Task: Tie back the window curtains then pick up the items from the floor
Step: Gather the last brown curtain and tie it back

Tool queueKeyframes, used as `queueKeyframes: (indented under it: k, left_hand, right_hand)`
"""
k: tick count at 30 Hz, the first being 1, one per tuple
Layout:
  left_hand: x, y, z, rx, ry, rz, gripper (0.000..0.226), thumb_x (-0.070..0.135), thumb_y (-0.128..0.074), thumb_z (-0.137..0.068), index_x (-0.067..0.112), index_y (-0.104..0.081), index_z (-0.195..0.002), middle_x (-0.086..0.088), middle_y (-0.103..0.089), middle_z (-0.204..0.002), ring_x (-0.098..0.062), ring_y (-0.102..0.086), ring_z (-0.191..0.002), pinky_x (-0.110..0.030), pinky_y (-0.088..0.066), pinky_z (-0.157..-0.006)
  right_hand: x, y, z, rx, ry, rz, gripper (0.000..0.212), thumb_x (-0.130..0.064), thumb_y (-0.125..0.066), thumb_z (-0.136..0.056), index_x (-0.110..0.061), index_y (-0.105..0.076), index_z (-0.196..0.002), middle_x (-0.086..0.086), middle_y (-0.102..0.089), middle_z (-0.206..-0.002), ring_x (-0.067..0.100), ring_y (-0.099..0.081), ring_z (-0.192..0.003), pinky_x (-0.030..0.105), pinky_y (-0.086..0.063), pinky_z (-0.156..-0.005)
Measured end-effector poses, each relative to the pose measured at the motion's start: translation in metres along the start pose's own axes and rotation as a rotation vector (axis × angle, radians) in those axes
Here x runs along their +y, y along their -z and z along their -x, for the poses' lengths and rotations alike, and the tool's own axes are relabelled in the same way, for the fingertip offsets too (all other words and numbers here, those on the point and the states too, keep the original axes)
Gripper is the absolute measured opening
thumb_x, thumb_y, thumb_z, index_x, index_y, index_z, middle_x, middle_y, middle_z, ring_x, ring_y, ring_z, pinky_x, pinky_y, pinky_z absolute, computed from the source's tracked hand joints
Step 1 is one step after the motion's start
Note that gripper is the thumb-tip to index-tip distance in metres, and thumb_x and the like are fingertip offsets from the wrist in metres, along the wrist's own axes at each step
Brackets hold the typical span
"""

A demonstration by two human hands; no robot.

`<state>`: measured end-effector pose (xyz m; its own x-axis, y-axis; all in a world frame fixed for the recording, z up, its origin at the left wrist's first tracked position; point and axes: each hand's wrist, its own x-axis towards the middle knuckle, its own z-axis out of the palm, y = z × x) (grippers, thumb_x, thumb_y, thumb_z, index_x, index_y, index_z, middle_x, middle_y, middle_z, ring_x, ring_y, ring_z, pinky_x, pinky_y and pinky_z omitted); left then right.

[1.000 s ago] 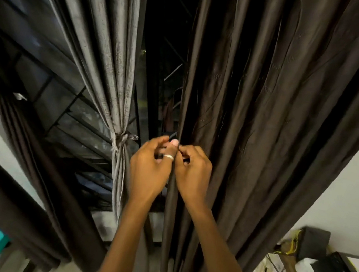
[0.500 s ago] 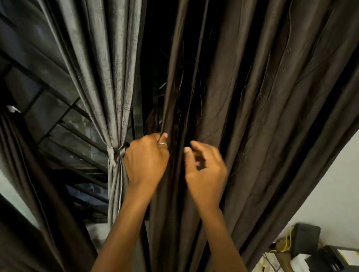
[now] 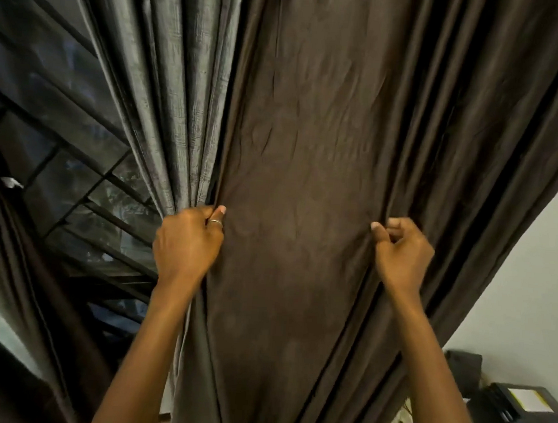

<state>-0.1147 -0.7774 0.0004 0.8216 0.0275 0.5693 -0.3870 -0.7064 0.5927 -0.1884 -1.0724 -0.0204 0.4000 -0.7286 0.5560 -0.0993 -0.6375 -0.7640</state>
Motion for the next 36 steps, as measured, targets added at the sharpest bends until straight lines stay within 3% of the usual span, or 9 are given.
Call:
queueKeyframes:
  k: [7, 9, 13, 17, 22, 26, 30, 32, 36]
  left_hand:
    - [0.009, -0.007, 0.011, -0.011, -0.033, 0.022, 0.056, 0.035, -0.056, -0.100, 0.026, -0.032, -0.050, 0.005, -0.037, -0.046, -0.030, -0.050, -0.049, -0.031, -0.033, -0.052]
    - [0.016, -0.013, 0.016, -0.041, -0.058, 0.030, 0.053, 0.037, -0.054, -0.100, 0.024, -0.034, -0.052, 0.002, -0.042, -0.047, -0.032, -0.054, -0.052, -0.031, -0.033, -0.052]
    - [0.036, -0.027, 0.026, -0.095, -0.085, 0.057, 0.046, 0.041, -0.053, -0.100, 0.028, -0.040, -0.058, -0.007, -0.059, -0.057, -0.035, -0.061, -0.061, -0.032, -0.031, -0.054]
    - [0.052, -0.037, 0.034, -0.137, -0.098, 0.085, 0.052, 0.042, -0.053, -0.100, 0.027, -0.036, -0.053, -0.004, -0.057, -0.057, -0.033, -0.062, -0.066, -0.031, -0.029, -0.055]
    - [0.051, -0.040, 0.035, -0.218, -0.101, 0.237, 0.049, 0.040, -0.053, -0.100, 0.029, -0.046, -0.053, 0.006, -0.049, -0.048, -0.013, -0.054, -0.050, -0.028, -0.034, -0.048]
    - [0.049, -0.039, 0.033, -0.281, -0.115, 0.295, 0.045, 0.033, -0.054, -0.101, 0.025, -0.050, -0.057, 0.007, -0.048, -0.046, -0.007, -0.049, -0.045, -0.020, -0.029, -0.044]
    - [0.055, -0.034, 0.034, -0.348, -0.113, 0.322, 0.038, 0.023, -0.053, -0.097, 0.021, -0.052, -0.059, 0.004, -0.055, -0.051, -0.007, -0.052, -0.048, -0.022, -0.037, -0.049]
    - [0.064, -0.031, 0.035, -0.355, -0.092, 0.309, 0.041, 0.031, -0.052, -0.096, 0.023, -0.050, -0.055, 0.005, -0.055, -0.050, -0.009, -0.057, -0.051, -0.025, -0.038, -0.051]
    - [0.086, -0.028, 0.034, -0.272, -0.035, 0.138, 0.063, 0.067, -0.047, -0.091, 0.018, -0.048, -0.052, 0.003, -0.052, -0.048, -0.018, -0.057, -0.051, -0.028, -0.038, -0.050]
  right_hand:
    - [-0.008, -0.009, 0.036, -0.011, 0.089, -0.086, 0.008, -0.018, -0.072, -0.092, -0.010, -0.069, -0.093, 0.007, -0.071, -0.088, 0.018, -0.067, -0.075, 0.024, -0.043, -0.066]
    - [-0.017, -0.014, 0.051, -0.040, 0.176, -0.107, 0.006, -0.014, -0.073, -0.091, -0.010, -0.069, -0.091, 0.005, -0.068, -0.086, 0.015, -0.066, -0.074, 0.021, -0.048, -0.066]
    - [-0.040, -0.024, 0.082, -0.101, 0.294, -0.183, 0.007, -0.009, -0.073, -0.091, -0.010, -0.069, -0.085, 0.001, -0.062, -0.083, 0.007, -0.060, -0.069, 0.004, -0.040, -0.064]
    - [-0.055, -0.035, 0.103, -0.165, 0.347, -0.224, 0.005, -0.009, -0.071, -0.093, -0.010, -0.070, -0.089, -0.001, -0.060, -0.084, 0.005, -0.057, -0.068, 0.009, -0.043, -0.063]
    - [-0.062, -0.041, 0.108, -0.219, 0.314, -0.295, 0.007, -0.007, -0.068, -0.094, -0.010, -0.069, -0.088, 0.000, -0.060, -0.084, 0.010, -0.059, -0.070, 0.019, -0.048, -0.060]
    - [-0.063, -0.039, 0.109, -0.250, 0.306, -0.330, 0.004, -0.007, -0.068, -0.094, -0.009, -0.072, -0.094, 0.000, -0.062, -0.087, 0.009, -0.061, -0.073, 0.014, -0.048, -0.062]
    - [-0.063, -0.041, 0.111, -0.258, 0.268, -0.360, 0.008, -0.003, -0.067, -0.094, -0.009, -0.073, -0.096, 0.000, -0.064, -0.087, 0.009, -0.062, -0.075, 0.013, -0.047, -0.063]
    - [-0.062, -0.042, 0.110, -0.246, 0.275, -0.338, 0.011, -0.001, -0.066, -0.093, -0.009, -0.072, -0.091, -0.001, -0.062, -0.081, 0.009, -0.060, -0.070, 0.014, -0.046, -0.060]
    - [-0.061, -0.047, 0.111, -0.231, 0.262, -0.348, 0.018, -0.001, -0.065, -0.093, -0.010, -0.064, -0.077, -0.004, -0.055, -0.069, 0.006, -0.053, -0.059, 0.013, -0.040, -0.053]
